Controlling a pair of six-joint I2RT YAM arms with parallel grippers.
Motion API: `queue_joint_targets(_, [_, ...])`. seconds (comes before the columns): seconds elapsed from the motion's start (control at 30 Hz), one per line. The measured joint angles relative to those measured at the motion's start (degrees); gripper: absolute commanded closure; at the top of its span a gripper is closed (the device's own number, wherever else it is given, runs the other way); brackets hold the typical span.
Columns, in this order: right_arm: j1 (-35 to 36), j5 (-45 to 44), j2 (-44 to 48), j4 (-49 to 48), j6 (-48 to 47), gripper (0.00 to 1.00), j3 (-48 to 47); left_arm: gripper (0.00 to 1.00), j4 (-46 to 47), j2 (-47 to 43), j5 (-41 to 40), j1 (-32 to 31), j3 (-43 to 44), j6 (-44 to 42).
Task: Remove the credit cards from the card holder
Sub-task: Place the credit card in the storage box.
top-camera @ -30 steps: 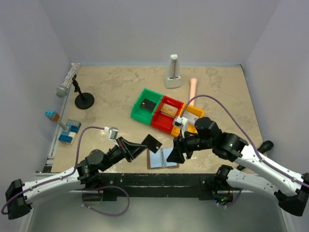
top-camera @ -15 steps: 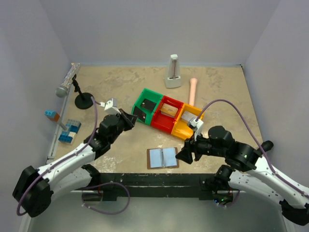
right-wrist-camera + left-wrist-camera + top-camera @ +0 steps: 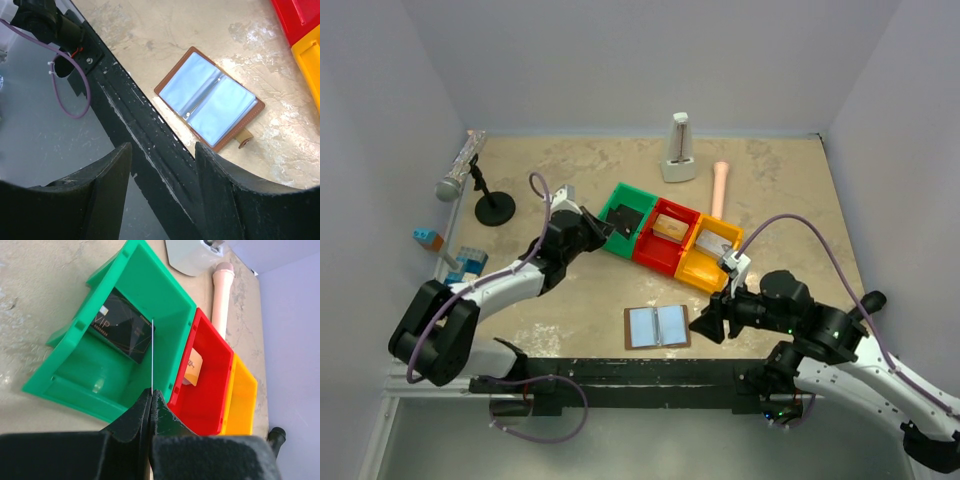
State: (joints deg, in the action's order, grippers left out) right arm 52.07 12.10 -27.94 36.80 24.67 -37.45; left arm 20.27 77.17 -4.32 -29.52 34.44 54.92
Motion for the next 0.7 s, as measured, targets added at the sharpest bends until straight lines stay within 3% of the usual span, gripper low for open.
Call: queue_joint_targets(0.7, [0.0, -0.68, 2.89, 0.17, 1.03, 0.43, 3.17, 1.0, 4.57, 15.78, 2.21, 2.56, 8.81, 2.29])
